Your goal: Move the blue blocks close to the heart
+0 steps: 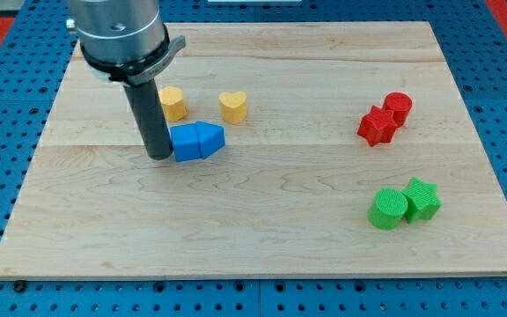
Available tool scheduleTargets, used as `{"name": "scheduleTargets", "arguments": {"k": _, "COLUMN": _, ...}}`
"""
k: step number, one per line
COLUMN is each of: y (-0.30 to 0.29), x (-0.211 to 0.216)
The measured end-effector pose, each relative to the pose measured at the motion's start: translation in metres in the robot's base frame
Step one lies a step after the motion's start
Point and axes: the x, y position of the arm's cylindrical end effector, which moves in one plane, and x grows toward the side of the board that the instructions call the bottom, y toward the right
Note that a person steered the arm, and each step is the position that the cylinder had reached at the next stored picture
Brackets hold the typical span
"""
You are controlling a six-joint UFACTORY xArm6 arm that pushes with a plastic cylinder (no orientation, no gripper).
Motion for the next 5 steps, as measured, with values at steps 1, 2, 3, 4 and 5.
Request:
{"name": "scheduleTargets", "arguments": {"k": 1, "y": 0.005, "x": -0.003}}
{"name": "scheduleTargets", "arguments": {"k": 2, "y": 0.014, "x": -0.002}}
{"name": "scheduleTargets", "arguments": {"k": 3, "y": 0.084, "x": -0.006}}
{"name": "scheduleTargets", "arguments": {"k": 4, "y": 0.081, "x": 0.001}}
{"name": "scheduleTargets", "arguments": {"k": 5, "y": 0.097, "x": 0.004}}
